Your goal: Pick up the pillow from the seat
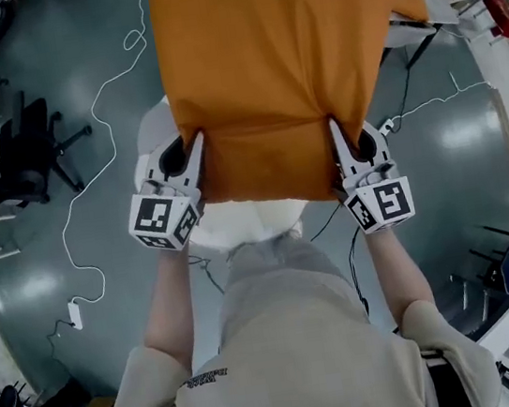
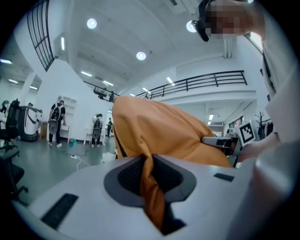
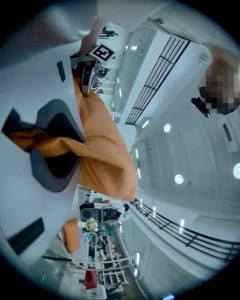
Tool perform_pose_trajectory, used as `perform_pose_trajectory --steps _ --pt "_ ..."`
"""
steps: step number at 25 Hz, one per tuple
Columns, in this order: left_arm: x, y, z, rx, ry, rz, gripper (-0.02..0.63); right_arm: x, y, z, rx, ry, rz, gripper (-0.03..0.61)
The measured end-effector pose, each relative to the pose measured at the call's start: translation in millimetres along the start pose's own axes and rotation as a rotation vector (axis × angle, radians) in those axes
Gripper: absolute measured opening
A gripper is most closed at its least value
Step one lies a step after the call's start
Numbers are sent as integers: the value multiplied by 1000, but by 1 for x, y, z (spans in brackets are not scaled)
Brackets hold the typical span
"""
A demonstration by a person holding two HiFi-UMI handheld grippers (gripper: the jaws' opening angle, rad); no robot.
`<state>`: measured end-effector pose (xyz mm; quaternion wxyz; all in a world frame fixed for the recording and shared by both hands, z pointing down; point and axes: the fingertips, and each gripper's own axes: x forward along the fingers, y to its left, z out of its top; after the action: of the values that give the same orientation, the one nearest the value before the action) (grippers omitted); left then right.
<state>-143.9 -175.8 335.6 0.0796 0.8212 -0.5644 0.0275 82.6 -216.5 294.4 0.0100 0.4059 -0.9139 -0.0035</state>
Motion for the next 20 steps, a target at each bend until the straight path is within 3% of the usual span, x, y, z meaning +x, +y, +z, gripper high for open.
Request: perform_pose_trajectory --steps 4,10,16,20 --pt "-30 -14 65 75 -103 17 51 -22 16 64 -40 -116 1 60" --pt "-55 -42 135 145 -232 13 51 -55 21 136 -94 -253 7 66" --pt "-70 -62 181 215 -352 18 51 -76 21 183 -178 -385 7 69" --pt "-75 -73 192 228 -399 17 51 -90 23 198 -229 -439 7 74"
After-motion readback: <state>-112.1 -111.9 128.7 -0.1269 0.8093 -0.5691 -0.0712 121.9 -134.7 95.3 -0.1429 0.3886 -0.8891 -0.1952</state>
